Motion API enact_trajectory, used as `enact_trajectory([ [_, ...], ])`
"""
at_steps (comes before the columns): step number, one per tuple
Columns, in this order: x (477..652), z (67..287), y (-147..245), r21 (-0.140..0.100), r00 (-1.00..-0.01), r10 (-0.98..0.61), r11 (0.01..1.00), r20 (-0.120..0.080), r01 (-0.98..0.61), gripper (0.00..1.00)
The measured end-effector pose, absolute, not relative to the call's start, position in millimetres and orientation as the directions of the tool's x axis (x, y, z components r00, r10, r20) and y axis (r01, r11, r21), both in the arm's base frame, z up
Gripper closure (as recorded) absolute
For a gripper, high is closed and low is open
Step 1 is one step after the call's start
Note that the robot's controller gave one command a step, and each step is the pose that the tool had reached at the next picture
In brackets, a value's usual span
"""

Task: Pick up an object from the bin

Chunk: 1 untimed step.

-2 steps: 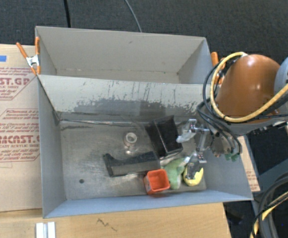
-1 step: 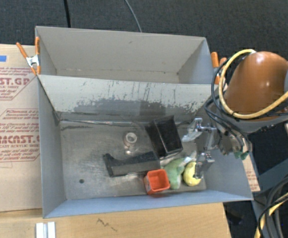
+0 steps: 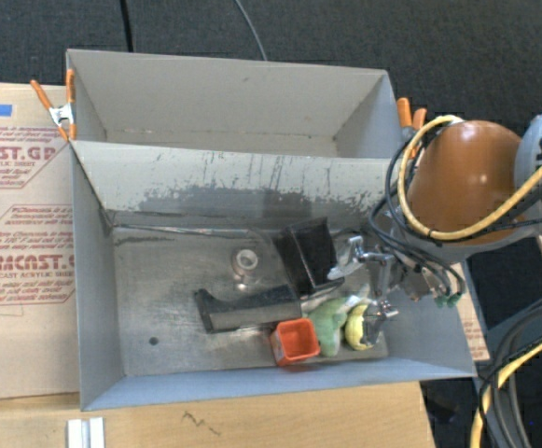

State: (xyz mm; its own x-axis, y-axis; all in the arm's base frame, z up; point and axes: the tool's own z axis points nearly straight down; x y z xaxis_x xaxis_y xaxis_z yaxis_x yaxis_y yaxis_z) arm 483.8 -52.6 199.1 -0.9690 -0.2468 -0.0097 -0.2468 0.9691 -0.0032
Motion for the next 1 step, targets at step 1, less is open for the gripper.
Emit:
enact_trajectory([
  [1, 492.5, 153.4, -28.8, 0.001, -0.985, -0.171, 0.985, -0.001, -0.171, 0.0],
])
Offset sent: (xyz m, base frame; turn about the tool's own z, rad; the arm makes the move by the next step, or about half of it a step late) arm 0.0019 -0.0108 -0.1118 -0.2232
